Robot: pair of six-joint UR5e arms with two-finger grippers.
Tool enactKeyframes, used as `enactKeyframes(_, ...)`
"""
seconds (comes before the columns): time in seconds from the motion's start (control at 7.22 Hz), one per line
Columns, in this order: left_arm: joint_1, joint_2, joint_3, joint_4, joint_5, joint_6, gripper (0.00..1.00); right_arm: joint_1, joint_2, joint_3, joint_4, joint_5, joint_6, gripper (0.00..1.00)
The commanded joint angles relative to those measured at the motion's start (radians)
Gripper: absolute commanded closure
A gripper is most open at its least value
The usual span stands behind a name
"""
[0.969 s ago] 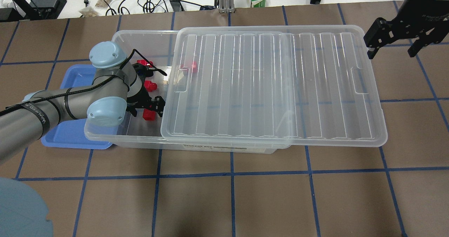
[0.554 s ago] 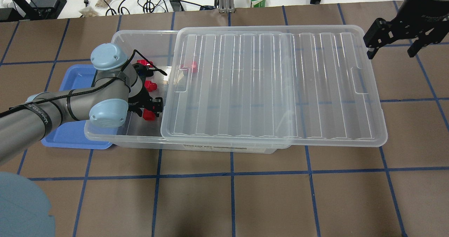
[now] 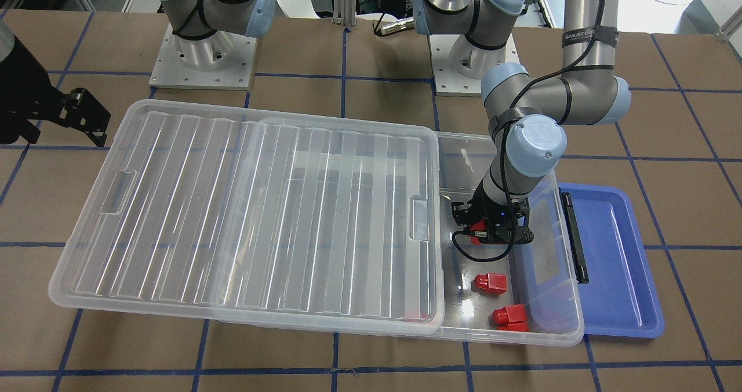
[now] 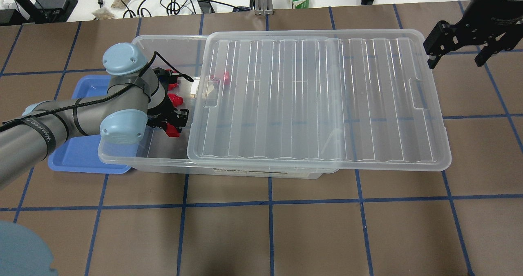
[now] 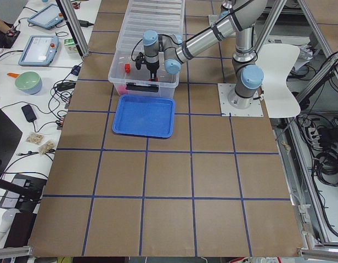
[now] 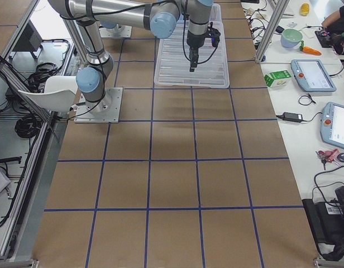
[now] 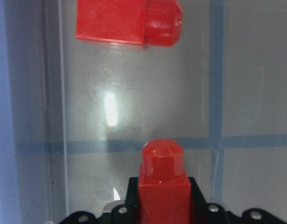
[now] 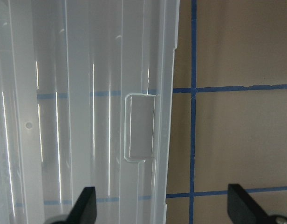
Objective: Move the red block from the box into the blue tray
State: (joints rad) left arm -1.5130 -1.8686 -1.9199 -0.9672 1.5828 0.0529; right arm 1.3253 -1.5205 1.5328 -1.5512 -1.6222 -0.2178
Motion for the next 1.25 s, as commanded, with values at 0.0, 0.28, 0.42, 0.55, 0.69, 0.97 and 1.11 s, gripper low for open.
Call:
enactKeyframes(0.0, -0.003, 0.078, 0.199, -0.327, -0.001, -0.013, 1.00, 0.000, -0.009, -0.003, 0.002, 0.004, 0.000, 0.00)
enactKeyframes(0.28, 0.016, 0.118, 0.378, -0.476, 0.009, 0.033, 1.00, 0.000, -0.018, -0.002, -0.003, 0.005, 0.000, 0.00)
enactKeyframes(0.42, 0.045, 0.121, 0.389, -0.469, 0.052, 0.121, 1.00, 0.000, -0.023, -0.002, -0.003, 0.005, 0.000, 0.00)
enactKeyframes(0.55, 0.124, 0.117, 0.384, -0.466, 0.072, 0.201, 1.00, 0.012, -0.035, 0.000, 0.000, 0.004, 0.009, 0.00)
enactKeyframes(0.69, 0.210, 0.105, 0.378, -0.461, 0.063, 0.337, 1.00, 0.041, -0.035, 0.000, 0.002, 0.005, 0.079, 0.00)
enactKeyframes(0.97, 0.315, 0.056, 0.365, -0.388, 0.063, 0.456, 1.00, 0.064, -0.026, 0.004, 0.006, -0.004, 0.104, 0.00)
enactKeyframes(1.11, 0.350, 0.020, 0.346, -0.340, 0.056, 0.513, 1.00, 0.049, -0.012, 0.035, -0.007, -0.057, 0.094, 0.00)
